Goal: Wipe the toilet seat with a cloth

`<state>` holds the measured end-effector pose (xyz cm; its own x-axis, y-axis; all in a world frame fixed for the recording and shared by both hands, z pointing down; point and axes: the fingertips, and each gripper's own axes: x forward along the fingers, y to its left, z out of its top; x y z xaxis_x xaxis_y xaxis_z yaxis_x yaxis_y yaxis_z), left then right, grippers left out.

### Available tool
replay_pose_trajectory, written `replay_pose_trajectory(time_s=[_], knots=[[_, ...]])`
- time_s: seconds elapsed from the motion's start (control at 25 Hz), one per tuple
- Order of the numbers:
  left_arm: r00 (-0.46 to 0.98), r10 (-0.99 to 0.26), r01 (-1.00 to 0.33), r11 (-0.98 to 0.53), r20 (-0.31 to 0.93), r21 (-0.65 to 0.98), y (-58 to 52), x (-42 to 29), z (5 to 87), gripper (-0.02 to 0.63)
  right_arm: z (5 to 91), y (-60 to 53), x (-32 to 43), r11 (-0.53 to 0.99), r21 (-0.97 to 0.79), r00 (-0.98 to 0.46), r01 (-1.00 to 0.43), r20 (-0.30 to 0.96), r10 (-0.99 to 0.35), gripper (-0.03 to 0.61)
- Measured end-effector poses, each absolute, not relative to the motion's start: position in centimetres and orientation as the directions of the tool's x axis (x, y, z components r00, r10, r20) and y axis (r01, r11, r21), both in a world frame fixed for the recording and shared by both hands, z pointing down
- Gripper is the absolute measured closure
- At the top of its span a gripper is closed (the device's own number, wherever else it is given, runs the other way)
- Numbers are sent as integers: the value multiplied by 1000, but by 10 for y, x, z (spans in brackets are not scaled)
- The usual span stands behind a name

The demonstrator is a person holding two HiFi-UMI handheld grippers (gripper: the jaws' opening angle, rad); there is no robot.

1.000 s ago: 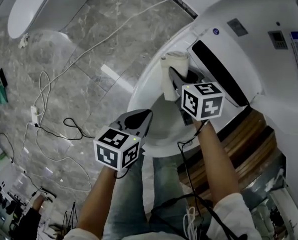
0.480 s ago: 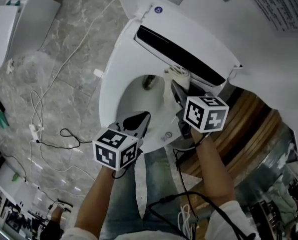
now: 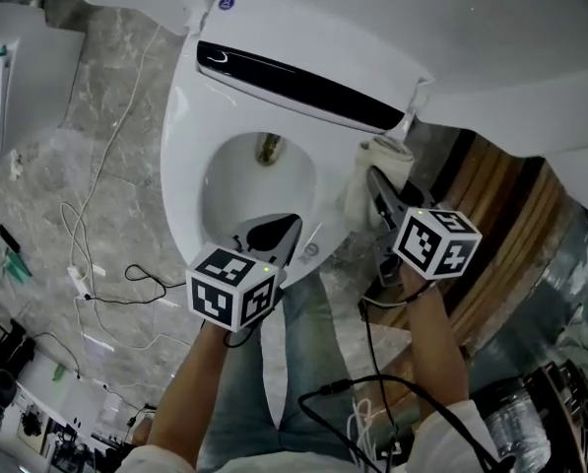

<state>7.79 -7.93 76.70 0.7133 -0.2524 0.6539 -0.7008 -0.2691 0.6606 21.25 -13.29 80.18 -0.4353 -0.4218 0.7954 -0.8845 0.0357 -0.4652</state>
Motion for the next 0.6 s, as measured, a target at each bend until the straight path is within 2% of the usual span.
replay_pose_trajectory(time_s=[0.2, 0.36, 0.48, 0.6], knots=[[707, -252, -707, -283, 661, 648, -74, 79, 766, 601, 800, -141, 213, 74, -431, -415, -899, 789, -452, 489], [712, -269, -701, -239, 648, 672, -68, 69, 757, 601, 802, -136, 215, -36, -480, -412, -876, 787, -459, 489], [739, -310, -658, -144, 598, 739, -73, 54, 727, 600, 764, -143, 201, -59, -527, -431, -848, 749, -504, 489], [714, -373, -684, -193, 593, 703, -94, 32, 684, 601, 717, -155, 185, -34, -542, -434, -840, 706, -559, 489]])
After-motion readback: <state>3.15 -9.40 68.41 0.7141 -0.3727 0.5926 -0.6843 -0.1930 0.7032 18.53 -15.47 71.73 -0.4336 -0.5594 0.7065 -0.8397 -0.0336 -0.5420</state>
